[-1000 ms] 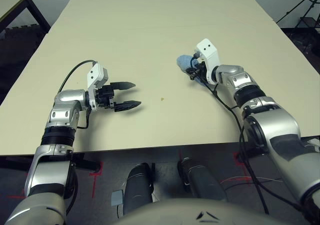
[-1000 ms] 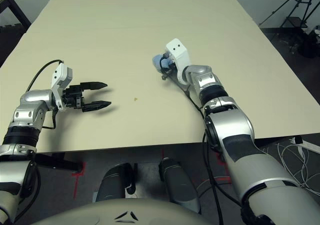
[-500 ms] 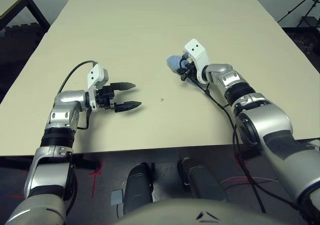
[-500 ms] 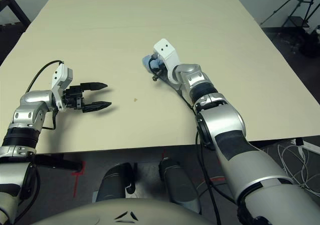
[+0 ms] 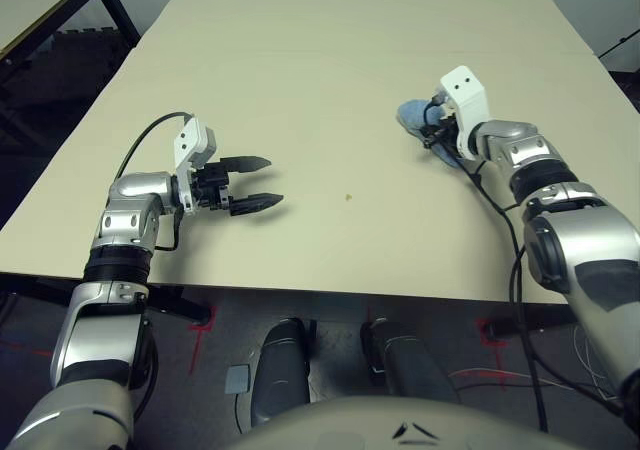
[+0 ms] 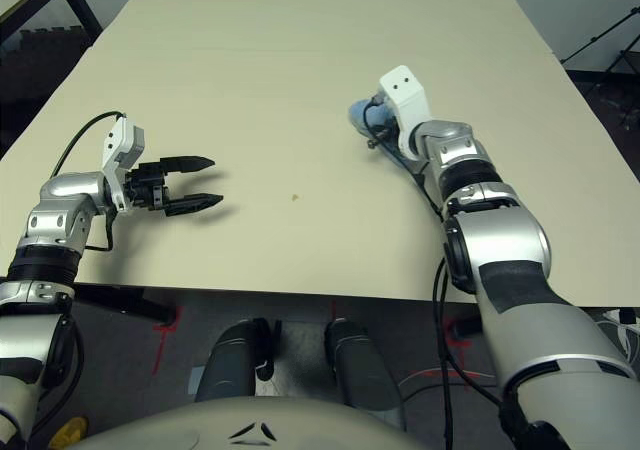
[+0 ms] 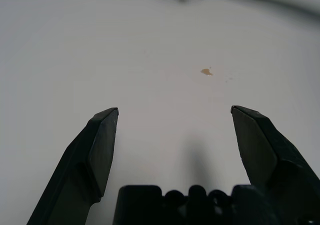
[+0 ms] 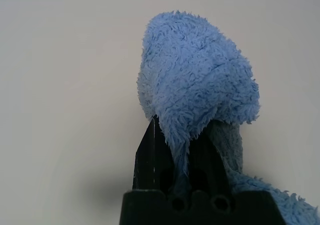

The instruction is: Wipe the water off the table with a rag.

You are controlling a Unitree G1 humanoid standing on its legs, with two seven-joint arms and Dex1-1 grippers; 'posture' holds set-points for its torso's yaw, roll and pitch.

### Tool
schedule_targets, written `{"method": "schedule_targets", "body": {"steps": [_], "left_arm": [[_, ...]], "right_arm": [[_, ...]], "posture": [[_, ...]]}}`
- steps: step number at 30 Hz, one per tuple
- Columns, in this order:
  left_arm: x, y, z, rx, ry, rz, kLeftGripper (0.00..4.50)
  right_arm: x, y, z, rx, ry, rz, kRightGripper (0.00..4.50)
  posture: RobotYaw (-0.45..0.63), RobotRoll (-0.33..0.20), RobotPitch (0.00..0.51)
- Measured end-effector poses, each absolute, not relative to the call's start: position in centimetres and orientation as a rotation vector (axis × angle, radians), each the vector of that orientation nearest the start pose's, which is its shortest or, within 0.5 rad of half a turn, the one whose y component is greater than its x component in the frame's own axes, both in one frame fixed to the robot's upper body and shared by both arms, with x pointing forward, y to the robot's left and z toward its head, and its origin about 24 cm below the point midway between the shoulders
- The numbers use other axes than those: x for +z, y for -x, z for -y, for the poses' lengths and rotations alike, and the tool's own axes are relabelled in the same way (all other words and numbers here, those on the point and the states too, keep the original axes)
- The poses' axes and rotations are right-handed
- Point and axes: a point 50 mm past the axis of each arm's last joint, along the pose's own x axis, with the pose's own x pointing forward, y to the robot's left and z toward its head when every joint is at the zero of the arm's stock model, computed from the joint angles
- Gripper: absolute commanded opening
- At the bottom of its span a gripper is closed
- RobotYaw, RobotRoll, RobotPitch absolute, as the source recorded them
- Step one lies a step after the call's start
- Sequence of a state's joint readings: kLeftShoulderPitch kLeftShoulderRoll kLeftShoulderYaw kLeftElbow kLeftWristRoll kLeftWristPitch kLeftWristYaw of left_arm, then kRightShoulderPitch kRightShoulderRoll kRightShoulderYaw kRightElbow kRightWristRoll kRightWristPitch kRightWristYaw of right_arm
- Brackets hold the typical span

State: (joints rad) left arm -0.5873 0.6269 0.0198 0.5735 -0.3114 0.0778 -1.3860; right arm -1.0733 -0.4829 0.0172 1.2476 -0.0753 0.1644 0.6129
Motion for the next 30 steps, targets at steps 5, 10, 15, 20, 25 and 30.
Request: {"method": "schedule_targets", "body": {"steps": [5,10,15,20,25,30], "left_arm": [[12.4,-32.2,-23.5,-1.183,-0.187,-0.153,4.5],[12.2,-32.5,-23.4,-1.186,-0.184,-0.156,4.5],[12.2,-32.8,-23.0,-1.195,-0.188,-0.148,4.5],[11.7,-32.9,-22.1,-1.22,-0.171,-0.144,4.5],[11.7,-32.9,-22.1,-1.22,-0.174,-0.144,4.5],[11.8,-32.9,-22.1,-1.221,-0.179,-0.141,4.5]], "right_arm": [[13.0,-38.8,26.5,0.308,0.28,-0.448,0.01],[15.3,-38.5,27.2,0.389,0.161,-0.395,0.01],[19.7,-37.6,29.3,0.412,0.19,-0.334,0.01],[23.1,-36.2,30.5,0.429,0.226,-0.312,0.01],[24.2,-34.6,31.2,0.45,0.264,-0.346,0.01],[23.5,-33.7,30.1,0.512,0.261,-0.403,0.01]], "posture": [[-0.35,0.0,0.13],[-0.35,0.0,0.13],[-0.39,0.0,0.123],[-0.39,0.0,0.12],[-0.4,0.0,0.117],[-0.4,0.0,0.117]]}}
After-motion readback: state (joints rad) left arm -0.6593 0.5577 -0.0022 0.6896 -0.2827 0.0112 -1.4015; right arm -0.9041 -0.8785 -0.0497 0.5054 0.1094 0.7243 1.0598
